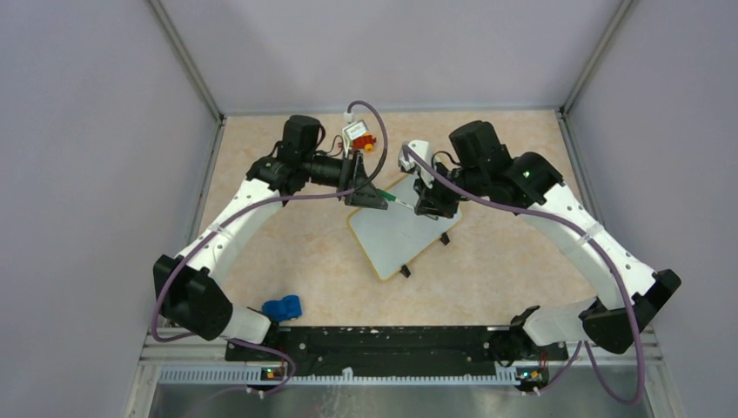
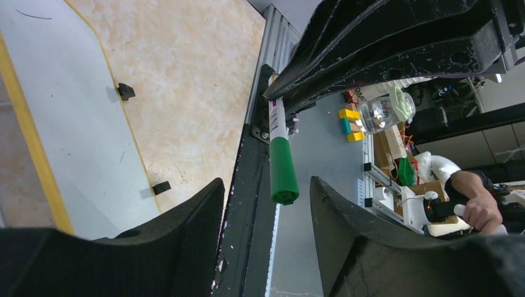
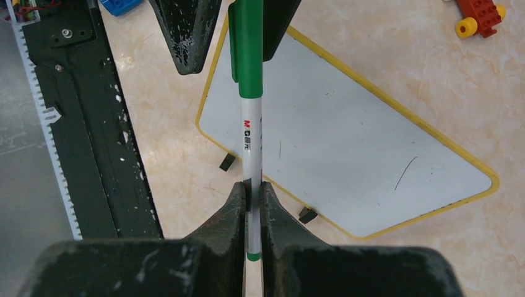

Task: Write a sentence on the whiteboard
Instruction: Pass from the right arm to the left

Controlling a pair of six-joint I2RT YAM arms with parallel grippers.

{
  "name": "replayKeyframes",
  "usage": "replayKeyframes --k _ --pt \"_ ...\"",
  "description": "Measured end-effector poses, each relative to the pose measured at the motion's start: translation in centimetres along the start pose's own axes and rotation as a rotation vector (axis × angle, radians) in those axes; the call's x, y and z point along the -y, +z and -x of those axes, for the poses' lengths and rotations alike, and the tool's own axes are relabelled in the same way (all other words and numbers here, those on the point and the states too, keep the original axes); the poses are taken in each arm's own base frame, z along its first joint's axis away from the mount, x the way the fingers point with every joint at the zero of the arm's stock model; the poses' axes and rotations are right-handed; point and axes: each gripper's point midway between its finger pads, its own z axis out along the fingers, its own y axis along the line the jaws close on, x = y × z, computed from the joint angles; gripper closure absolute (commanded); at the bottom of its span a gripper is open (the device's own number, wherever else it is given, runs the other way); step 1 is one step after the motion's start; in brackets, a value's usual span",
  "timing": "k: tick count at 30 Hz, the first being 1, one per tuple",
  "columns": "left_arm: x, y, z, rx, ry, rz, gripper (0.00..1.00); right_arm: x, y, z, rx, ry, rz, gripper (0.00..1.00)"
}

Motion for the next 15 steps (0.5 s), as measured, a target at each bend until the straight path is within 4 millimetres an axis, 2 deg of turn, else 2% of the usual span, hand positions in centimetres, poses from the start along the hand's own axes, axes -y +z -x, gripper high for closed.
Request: replayKeyframes --k 12,15 --pt "0.42 0.29 -0.45 -0.003 -0.049 -0.059 0.52 -0.42 0.63 -0.07 -0.024 -0.021 -0.004 1.00" --pt "0.41 0.33 -0.46 -0.001 -0.059 -0.064 0.57 -0.60 0.70 -0.03 -0.027 -0.027 -0.003 1.00"
